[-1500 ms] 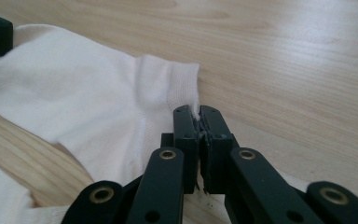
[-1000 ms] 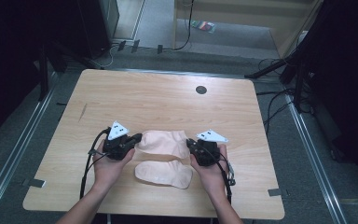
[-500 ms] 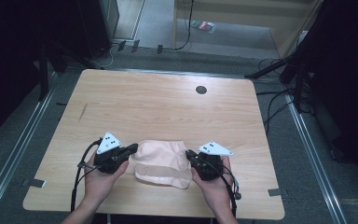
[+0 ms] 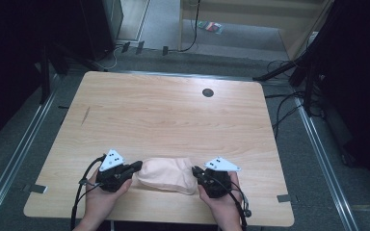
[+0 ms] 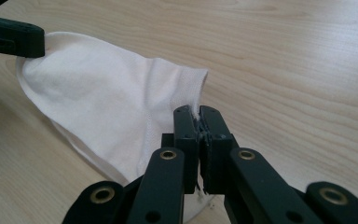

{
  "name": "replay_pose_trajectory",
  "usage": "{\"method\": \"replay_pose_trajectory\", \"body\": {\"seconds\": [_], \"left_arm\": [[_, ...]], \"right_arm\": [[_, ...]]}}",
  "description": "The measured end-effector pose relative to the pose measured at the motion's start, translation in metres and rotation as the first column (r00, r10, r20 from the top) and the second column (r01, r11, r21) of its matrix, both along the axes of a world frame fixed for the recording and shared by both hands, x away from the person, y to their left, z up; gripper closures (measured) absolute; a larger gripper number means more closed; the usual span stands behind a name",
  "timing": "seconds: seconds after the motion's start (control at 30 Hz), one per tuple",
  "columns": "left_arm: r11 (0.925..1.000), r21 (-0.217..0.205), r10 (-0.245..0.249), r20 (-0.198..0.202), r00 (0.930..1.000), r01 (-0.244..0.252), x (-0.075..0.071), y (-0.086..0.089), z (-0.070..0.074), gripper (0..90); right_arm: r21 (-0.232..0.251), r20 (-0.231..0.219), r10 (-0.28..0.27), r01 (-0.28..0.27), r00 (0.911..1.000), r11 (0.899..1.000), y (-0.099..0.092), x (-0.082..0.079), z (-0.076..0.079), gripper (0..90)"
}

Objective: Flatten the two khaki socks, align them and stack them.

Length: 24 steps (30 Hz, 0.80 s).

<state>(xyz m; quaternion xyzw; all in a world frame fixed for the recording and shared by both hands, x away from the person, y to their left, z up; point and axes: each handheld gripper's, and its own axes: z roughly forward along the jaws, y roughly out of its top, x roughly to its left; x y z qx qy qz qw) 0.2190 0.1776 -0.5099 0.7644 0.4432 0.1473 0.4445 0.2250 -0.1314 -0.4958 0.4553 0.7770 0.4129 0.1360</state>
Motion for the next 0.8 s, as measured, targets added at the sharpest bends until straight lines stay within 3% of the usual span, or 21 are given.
{"method": "replay_pose_trajectory", "body": {"seconds": [0.33,0.8], "left_arm": [[0.9997,0.013,-0.02,-0.032,0.9993,0.021,0.001,-0.004,-0.011,90.0],[0.999,0.036,-0.026,-0.059,0.9979,0.028,0.006,-0.006,-0.022,90.0]], "right_arm": [[-0.008,-0.034,0.007,-0.008,0.9994,1.0,-0.003,-0.008,-0.008,87.4],[-0.036,-0.053,0.002,-0.003,0.9986,0.999,-0.003,-0.004,-0.022,87.3]]}}
